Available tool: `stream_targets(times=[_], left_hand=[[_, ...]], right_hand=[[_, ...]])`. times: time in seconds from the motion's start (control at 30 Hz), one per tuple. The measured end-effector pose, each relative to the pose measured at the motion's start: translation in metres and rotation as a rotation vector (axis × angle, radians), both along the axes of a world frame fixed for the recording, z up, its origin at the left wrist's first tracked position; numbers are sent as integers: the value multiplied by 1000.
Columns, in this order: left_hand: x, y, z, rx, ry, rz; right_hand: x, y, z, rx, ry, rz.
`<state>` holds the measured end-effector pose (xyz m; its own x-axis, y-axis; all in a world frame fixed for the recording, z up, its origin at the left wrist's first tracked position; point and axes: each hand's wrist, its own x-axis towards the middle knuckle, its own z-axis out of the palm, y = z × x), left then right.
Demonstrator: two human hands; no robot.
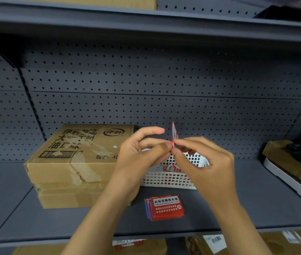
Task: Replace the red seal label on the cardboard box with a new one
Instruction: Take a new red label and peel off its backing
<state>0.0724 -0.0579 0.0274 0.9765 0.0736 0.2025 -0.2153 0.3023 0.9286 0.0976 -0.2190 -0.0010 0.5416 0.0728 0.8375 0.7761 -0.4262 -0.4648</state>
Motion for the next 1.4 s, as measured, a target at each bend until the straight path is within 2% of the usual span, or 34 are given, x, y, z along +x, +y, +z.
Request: stream_targets(times=[0.43, 0.67, 0.87, 0.97, 1.1, 1.23, 1.4], left_hand=[[-3, 1, 5, 168, -95, 53], [-6, -7, -2, 527, -349, 220], [-5, -9, -4, 704, -378, 277], [-10, -12, -2, 801, -404, 299], [-14, -13, 0, 717, -375, 255], [-8, -9, -7, 594, -352, 205], [-7, -3, -10, 591, -309, 163]], right_hand=[[4, -11, 0, -27, 49, 121], [6, -18, 4, 7, 181, 184], [6, -22, 9, -75, 118, 162], [3, -19, 10, -36, 156, 167], [4, -19, 6, -24, 164, 130], [3, -17, 6, -116, 28, 29], [2, -14, 2, -166, -67, 16]])
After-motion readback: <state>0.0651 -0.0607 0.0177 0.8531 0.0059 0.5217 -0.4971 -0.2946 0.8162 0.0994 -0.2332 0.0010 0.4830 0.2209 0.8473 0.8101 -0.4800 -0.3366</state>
